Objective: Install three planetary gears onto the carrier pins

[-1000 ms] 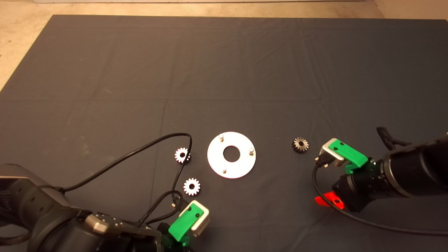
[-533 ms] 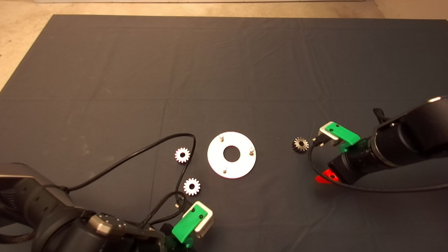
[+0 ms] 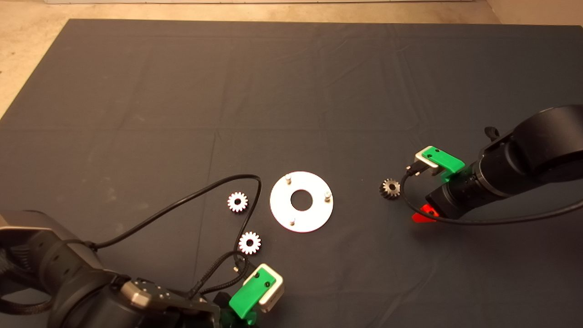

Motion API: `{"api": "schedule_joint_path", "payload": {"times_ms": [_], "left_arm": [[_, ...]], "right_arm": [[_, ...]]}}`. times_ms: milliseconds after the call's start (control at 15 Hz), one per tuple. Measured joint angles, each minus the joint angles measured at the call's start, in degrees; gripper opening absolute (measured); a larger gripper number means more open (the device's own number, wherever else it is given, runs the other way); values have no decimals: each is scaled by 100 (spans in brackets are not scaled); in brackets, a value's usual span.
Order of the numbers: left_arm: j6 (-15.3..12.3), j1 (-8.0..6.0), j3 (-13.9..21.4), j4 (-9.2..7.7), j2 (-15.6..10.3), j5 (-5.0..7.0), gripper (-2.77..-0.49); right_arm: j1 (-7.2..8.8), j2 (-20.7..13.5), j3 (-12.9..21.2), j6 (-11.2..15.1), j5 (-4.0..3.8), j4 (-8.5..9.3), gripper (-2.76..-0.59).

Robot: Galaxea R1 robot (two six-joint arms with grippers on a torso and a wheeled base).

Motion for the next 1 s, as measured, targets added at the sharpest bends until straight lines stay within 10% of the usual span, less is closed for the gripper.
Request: {"api": "schedule_joint_path", "payload": {"times_ms": [333,733,1000], "left_arm": [[-2,-79,0,2,58,1,-61],[-118,-82,0,2,518,1,-61],[-155,-93,0,2,598,0,-61]], "right_arm": [[-1,-41,-146,-228,37,49,-90],[-1,-45,-221,-287,1044,79,-90],[-2,72,-649,-350,1130,94,-90]]}}
